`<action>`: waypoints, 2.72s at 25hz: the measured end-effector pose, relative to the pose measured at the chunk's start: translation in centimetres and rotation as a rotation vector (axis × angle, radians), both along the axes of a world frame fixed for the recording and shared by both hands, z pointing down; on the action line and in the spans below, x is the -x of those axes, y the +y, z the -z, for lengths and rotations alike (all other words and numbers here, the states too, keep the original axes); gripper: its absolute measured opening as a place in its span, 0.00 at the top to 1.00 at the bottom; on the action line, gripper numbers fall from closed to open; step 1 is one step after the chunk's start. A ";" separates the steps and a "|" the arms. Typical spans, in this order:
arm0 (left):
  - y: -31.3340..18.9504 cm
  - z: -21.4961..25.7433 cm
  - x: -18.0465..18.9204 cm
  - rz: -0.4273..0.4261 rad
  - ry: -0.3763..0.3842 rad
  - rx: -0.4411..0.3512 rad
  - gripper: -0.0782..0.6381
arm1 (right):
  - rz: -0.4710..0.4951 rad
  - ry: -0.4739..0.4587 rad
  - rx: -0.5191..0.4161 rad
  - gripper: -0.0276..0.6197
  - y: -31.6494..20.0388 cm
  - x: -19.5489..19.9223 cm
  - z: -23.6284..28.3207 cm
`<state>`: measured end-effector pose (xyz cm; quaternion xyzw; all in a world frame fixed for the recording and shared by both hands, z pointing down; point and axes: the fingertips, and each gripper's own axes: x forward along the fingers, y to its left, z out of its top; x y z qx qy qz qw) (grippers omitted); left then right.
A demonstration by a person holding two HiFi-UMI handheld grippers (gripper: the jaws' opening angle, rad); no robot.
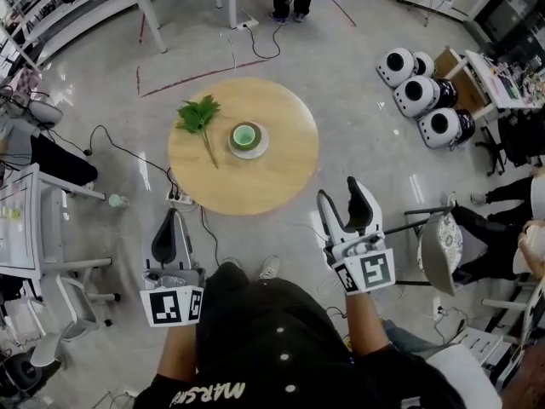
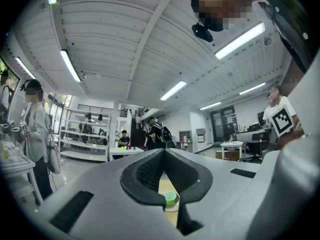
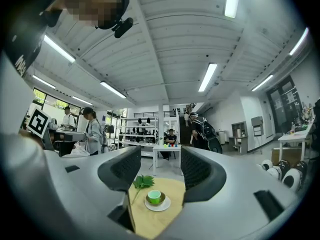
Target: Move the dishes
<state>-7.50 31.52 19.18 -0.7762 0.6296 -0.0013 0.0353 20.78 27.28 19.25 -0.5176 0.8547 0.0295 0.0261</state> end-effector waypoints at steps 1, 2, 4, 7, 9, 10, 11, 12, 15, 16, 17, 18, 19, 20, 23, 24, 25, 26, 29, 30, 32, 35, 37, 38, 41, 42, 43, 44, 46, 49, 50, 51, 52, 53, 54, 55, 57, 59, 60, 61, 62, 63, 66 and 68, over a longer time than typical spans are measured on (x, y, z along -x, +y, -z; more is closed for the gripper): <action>0.0 -0.2 -0.3 0.005 0.001 0.003 0.87 | 0.004 0.002 0.001 0.61 -0.2 -0.2 -0.1; -0.1 -0.3 -0.6 0.010 -0.001 0.007 0.87 | 0.006 0.001 0.001 0.61 -0.5 -0.4 -0.1; -0.6 -0.6 -0.8 0.016 -0.006 0.010 0.87 | 0.005 0.000 0.006 0.61 -1.2 -0.7 -0.3; -1.8 -0.7 -0.7 0.016 -0.011 0.005 0.87 | 0.010 -0.001 0.015 0.61 -2.7 -0.3 -0.8; -2.8 -0.8 -0.4 0.016 -0.012 -0.002 0.87 | 0.013 -0.003 0.019 0.61 -3.9 0.0 -1.1; -3.4 -0.8 -0.3 0.015 -0.012 -0.003 0.87 | 0.014 -0.002 0.020 0.61 -4.5 0.2 -1.2; -4.1 -0.9 0.0 0.014 -0.009 -0.005 0.87 | 0.013 0.000 0.020 0.61 -5.0 0.5 -1.3; -4.7 -0.9 0.3 0.013 -0.006 -0.006 0.87 | 0.013 0.004 0.020 0.61 -5.6 0.8 -1.3; -7.0 -0.7 1.4 0.008 -0.002 -0.010 0.87 | 0.011 0.013 0.024 0.61 -7.7 2.1 -1.2; -7.8 -0.7 1.7 0.005 -0.004 -0.011 0.87 | 0.011 0.015 0.027 0.61 -8.4 2.4 -1.2; -8.7 -0.6 2.0 0.000 -0.005 -0.012 0.87 | 0.009 0.017 0.029 0.61 -9.3 2.8 -1.3; -9.6 -0.7 2.3 -0.004 -0.005 -0.013 0.87 | 0.007 0.019 0.033 0.61 -10.1 3.2 -1.4; -10.6 -0.7 2.6 -0.010 -0.004 -0.013 0.87 | 0.004 0.020 0.039 0.61 -11.0 3.5 -1.5; -11.6 -0.7 3.0 -0.015 -0.003 -0.013 0.87 | 0.001 0.020 0.045 0.61 -11.9 3.9 -1.7; -14.6 -0.5 4.2 -0.034 -0.005 -0.015 0.87 | -0.009 0.026 0.065 0.61 -14.7 5.3 -2.0; -15.7 -0.3 4.6 -0.041 -0.006 -0.018 0.87 | -0.012 0.030 0.070 0.61 -15.6 5.8 -2.1; -16.7 -0.1 5.0 -0.049 -0.007 -0.021 0.87 | -0.015 0.036 0.073 0.61 -16.6 6.4 -2.1; -17.7 0.1 5.5 -0.058 -0.007 -0.025 0.87 | -0.019 0.043 0.075 0.63 -17.5 6.9 -2.1; -20.5 0.8 6.8 -0.097 -0.004 -0.037 0.87 | -0.036 0.061 0.090 0.62 -20.2 8.7 -2.3; -21.3 1.1 7.2 -0.113 -0.002 -0.041 0.87 | -0.038 0.071 0.101 0.60 -21.0 9.4 -2.4; -22.6 1.7 7.8 -0.145 0.001 -0.046 0.87 | -0.036 0.100 0.135 0.59 -22.3 10.6 -3.1; -24.4 1.7 8.0 -0.185 -0.010 -0.037 0.87 | -0.028 0.133 0.197 0.58 -24.3 11.8 -4.5; -25.5 1.2 8.0 -0.195 -0.007 -0.025 0.87 | -0.016 0.156 0.250 0.59 -25.3 12.3 -6.0; -25.9 0.9 7.9 -0.196 -0.001 -0.018 0.87 | -0.006 0.171 0.279 0.60 -25.7 12.5 -6.9; -26.8 -0.1 7.5 -0.191 0.010 0.003 0.87 | 0.040 0.217 0.365 0.61 -26.6 13.1 -9.9; -27.1 -0.4 7.4 -0.188 0.011 0.009 0.87 | 0.056 0.233 0.394 0.61 -27.0 13.3 -11.1; -27.2 -0.7 7.2 -0.183 0.013 0.015 0.87 | 0.072 0.252 0.426 0.61 -27.3 13.5 -12.4; -27.3 -1.1 7.0 -0.178 0.017 0.023 0.87 | 0.089 0.272 0.463 0.61 -27.6 13.7 -13.8; -27.4 -1.8 6.4 -0.174 0.021 0.040 0.87 | 0.129 0.304 0.541 0.61 -28.1 14.0 -16.6; -27.8 -3.8 5.7 -0.172 0.017 0.079 0.87 | 0.185 0.335 0.644 0.64 -29.1 15.2 -20.9; -27.9 -4.5 5.5 -0.168 0.018 0.093 0.87 | 0.199 0.346 0.677 0.66 -29.5 15.5 -22.4; -27.9 -5.2 5.2 -0.165 0.018 0.107 0.87 | 0.210 0.357 0.708 0.66 -29.7 15.8 -24.0; -27.7 -5.8 4.9 -0.163 0.018 0.123 0.87 | 0.221 0.370 0.741 0.67 -29.9 16.0 -25.6; -27.5 -6.5 4.6 -0.160 0.020 0.140 0.87 | 0.229 0.382 0.774 0.67 -30.0 16.2 -27.1; -27.3 -7.3 4.4 -0.156 0.024 0.159 0.87 | 0.233 0.393 0.805 0.68 -30.1 16.4 -28.6; -27.0 -7.9 4.2 -0.154 0.029 0.179 0.87 | 0.234 0.402 0.834 0.69 -30.2 16.5 -29.9; -26.5 -9.1 3.8 -0.157 0.029 0.211 0.87 | 0.230 0.412 0.882 0.70 -30.3 16.7 -31.9; -26.1 -9.9 3.3 -0.165 0.019 0.232 0.87 | 0.226 0.411 0.914 0.71 -30.4 16.8 -33.3; -26.1 -10.3 3.0 -0.171 0.014 0.236 0.87 | 0.223 0.408 0.925 0.71 -30.6 16.9 -33.9; -26.1 -10.7 2.8 -0.177 0.010 0.239 0.87 | 0.217 0.406 0.935 0.72 -30.7 16.9 -34.4; -26.0 -11.1 2.5 -0.184 0.006 0.243 0.87 | 0.210 0.404 0.944 0.73 -30.9 16.9 -34.9; -26.0 -11.4 2.3 -0.190 0.004 0.249 0.87 | 0.201 0.402 0.954 0.75 -31.0 16.9 -35.3; -26.0 -12.2 1.8 -0.199 0.012 0.267 0.87 | 0.181 0.377 0.977 0.79 -31.2 16.8 -36.0; -26.0 -12.7 1.7 -0.201 0.018 0.274 0.87 | 0.166 0.362 0.991 0.84 -31.4 16.7 -36.5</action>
